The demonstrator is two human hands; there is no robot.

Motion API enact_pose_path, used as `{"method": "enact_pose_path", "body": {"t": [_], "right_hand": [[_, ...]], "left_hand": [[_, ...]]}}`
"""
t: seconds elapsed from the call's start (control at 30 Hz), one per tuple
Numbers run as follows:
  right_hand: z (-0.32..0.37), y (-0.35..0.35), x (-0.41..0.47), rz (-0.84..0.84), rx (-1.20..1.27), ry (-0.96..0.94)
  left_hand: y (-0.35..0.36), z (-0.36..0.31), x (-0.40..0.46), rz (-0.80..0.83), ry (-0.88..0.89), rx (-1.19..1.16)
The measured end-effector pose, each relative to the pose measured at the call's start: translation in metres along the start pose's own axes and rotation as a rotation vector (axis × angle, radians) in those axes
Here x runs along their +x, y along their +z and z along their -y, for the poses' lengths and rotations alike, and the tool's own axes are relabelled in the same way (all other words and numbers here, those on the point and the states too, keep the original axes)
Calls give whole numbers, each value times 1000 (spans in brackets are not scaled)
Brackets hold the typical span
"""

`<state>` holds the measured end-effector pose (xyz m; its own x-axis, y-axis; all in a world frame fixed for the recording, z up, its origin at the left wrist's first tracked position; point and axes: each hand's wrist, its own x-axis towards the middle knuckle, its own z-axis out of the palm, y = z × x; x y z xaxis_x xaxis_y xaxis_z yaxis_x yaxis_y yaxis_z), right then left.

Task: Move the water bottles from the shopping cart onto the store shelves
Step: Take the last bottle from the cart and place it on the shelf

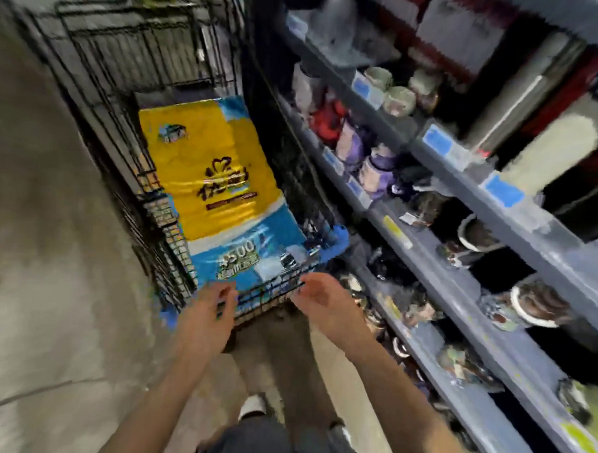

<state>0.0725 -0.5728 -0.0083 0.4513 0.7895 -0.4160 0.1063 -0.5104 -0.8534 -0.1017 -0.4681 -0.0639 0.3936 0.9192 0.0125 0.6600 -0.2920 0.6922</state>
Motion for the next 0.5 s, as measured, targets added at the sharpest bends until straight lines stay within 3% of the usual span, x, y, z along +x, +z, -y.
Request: {"method": "enact_pose_path", "body": {"t": [0.17, 0.33, 0.5], "right_hand": [[19, 24, 80, -41, 275, 241], [1, 43, 189, -139, 551, 560], [-40, 74, 249, -161, 338, 761]], "left_hand": [[-5, 41, 35, 41, 51, 156], [14, 42, 54, 184, 17, 307], [17, 40, 55, 229, -114, 454]]}}
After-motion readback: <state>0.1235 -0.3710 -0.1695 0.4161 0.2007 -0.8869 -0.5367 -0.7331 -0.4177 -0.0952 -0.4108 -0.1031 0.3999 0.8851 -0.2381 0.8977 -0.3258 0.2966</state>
